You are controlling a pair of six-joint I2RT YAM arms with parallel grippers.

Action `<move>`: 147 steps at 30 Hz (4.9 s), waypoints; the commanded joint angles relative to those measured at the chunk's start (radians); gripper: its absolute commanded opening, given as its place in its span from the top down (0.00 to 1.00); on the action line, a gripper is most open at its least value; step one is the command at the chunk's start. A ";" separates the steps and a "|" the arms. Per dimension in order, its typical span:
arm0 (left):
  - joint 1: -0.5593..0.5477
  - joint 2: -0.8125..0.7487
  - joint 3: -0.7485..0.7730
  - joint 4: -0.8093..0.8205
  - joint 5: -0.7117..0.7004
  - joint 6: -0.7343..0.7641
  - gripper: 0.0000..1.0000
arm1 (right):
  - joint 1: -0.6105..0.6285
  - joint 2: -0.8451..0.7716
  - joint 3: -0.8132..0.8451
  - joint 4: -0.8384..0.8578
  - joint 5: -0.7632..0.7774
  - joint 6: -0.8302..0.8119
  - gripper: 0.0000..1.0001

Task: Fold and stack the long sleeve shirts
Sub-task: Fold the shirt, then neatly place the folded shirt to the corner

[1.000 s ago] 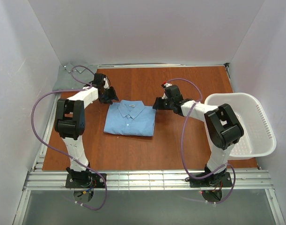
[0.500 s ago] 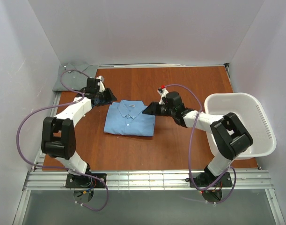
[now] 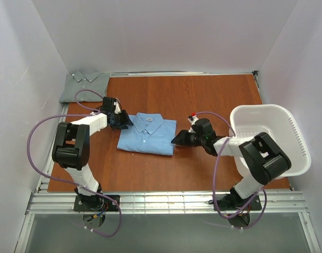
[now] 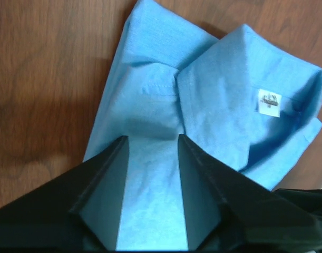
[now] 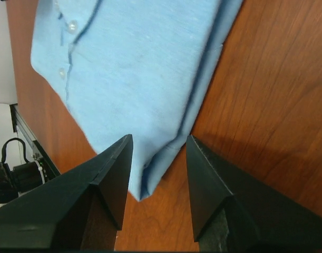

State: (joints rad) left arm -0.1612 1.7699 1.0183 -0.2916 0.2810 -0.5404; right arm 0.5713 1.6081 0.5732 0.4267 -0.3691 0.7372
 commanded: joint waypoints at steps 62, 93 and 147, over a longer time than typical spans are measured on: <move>0.012 -0.288 0.040 -0.048 -0.338 -0.013 0.30 | -0.030 0.023 0.341 -0.233 0.165 -0.323 0.62; 0.026 -0.290 0.173 -0.201 -0.476 0.094 0.14 | 0.351 0.147 0.473 -1.019 0.463 -0.630 0.34; -0.176 0.303 0.361 -0.337 -0.363 -0.001 0.88 | 0.346 -0.508 0.286 -0.865 0.490 -0.506 0.18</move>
State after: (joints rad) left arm -0.3065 2.0914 1.4734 -0.4843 -0.2836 -0.3939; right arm 0.9222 1.1458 0.8848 -0.4614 0.0898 0.1913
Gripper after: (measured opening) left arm 0.117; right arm 0.820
